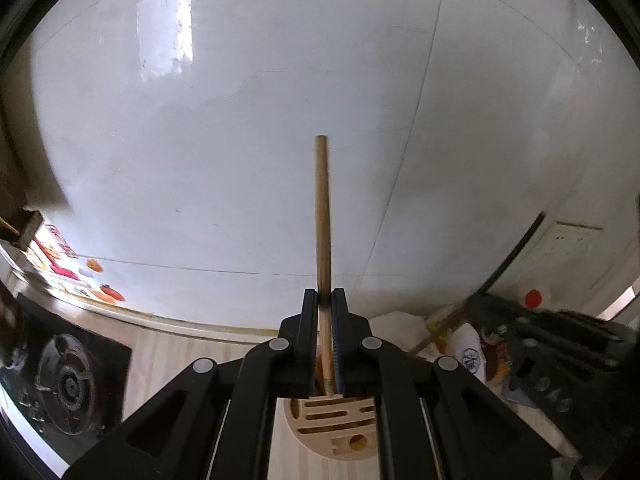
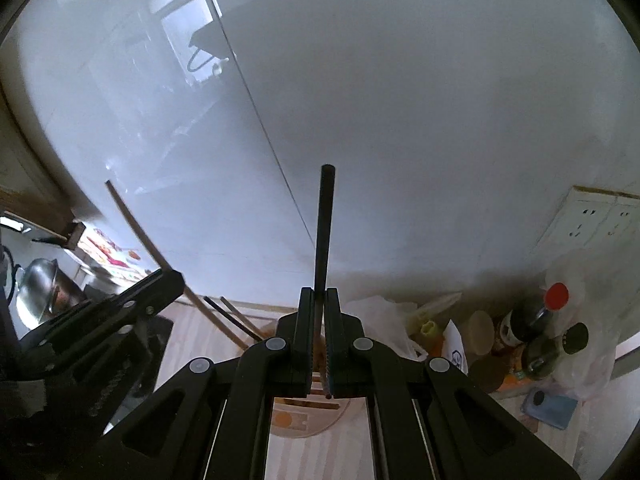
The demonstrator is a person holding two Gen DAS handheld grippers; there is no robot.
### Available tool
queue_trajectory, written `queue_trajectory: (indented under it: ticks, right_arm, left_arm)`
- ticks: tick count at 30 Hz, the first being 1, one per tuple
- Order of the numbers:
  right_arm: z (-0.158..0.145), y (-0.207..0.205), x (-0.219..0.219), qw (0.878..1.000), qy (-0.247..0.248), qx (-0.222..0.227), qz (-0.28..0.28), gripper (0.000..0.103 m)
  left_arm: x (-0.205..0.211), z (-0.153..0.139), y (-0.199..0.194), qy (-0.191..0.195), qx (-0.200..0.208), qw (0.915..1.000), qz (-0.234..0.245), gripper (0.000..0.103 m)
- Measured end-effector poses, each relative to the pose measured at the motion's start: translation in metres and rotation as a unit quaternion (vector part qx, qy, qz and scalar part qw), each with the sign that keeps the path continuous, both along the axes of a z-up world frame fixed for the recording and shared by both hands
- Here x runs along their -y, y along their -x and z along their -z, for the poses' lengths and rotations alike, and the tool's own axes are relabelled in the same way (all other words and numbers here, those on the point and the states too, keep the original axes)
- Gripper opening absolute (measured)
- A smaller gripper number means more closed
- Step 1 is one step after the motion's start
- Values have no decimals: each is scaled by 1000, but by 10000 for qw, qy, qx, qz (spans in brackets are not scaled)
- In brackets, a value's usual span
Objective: Organize utensils
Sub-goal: 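Open both tools to release the chopsticks into the holder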
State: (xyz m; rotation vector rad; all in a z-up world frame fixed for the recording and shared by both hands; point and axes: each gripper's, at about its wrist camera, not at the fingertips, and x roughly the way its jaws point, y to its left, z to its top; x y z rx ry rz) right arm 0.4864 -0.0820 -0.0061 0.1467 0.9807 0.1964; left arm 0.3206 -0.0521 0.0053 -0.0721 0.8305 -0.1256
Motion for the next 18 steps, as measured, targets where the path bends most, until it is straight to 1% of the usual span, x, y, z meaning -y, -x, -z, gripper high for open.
queue_trajectory:
  ticks: [1,4,7,8,10,12,15,17,18]
  right_arm:
    - [3,-2,0,10000,32,-31,-9,5]
    - [10,-10,-1,9997,30,-202,-127,5]
    - [12,-15,-4,9991,45,-345,-227,7]
    - [12,-16,-3,9992,28,-327,-232,9]
    - [10,-16,-2,9993,-30,-300,-210,9]
    - [11,-17,0,9994,-80,-303,-178,9]
    - [12,-17,1,9994,-93,-318,-125,9]
    - [12,-14,2,9993,-144,-325,-141,9]
    - [10,-10,4,9995,-115,-281,-133,9]
  left_arm:
    - [-1,-1,-1,84,-50,10000,-14,6]
    - [-2,-10,3,144,11,9999,10,9]
    - [-2,-19,5,63,125,9999,17,10]
    - [-2,-19,4,-8,169,9998,-40,10]
    - [-5,-13,-2,-82,146,9997,-185,10]
    - [-9,-3,-6,-11,-23,9997,-235,10]
    - [-17,7,-1,-4,-135,9993,-356,10]
    - [-21,11,7,-22,-133,9993,-344,10]
    - [-24,13,12,-121,-128,9990,-417,14]
